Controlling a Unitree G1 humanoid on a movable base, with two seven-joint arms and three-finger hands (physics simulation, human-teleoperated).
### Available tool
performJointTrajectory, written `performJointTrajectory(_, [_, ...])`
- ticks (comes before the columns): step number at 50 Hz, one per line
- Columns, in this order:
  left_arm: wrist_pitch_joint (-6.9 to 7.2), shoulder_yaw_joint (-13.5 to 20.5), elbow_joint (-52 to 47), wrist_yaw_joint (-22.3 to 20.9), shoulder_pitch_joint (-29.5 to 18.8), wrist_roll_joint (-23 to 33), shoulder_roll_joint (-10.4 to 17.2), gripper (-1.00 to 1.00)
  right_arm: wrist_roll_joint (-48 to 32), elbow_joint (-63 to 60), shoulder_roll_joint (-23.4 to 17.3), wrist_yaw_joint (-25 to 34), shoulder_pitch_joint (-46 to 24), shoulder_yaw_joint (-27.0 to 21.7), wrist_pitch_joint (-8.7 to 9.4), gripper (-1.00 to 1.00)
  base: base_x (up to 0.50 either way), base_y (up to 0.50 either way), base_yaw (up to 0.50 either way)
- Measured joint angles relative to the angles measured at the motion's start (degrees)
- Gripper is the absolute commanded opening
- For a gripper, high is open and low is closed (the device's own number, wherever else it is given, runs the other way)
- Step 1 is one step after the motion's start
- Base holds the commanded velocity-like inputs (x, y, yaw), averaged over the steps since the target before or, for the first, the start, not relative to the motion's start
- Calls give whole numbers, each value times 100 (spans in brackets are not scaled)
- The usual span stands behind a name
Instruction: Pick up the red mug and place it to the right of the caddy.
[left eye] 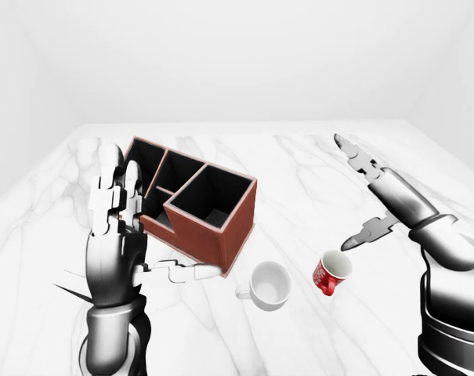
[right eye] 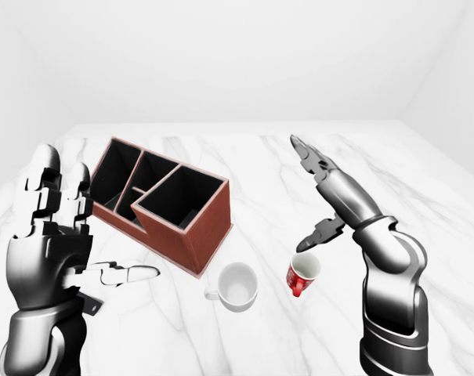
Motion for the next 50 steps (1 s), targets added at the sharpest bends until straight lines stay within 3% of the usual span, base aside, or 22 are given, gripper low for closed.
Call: performJointTrajectory(50, [0,-5,-136,-3,32,-25,-3,100,-644,772,471,0,1068,-62,0,100,0,0,0])
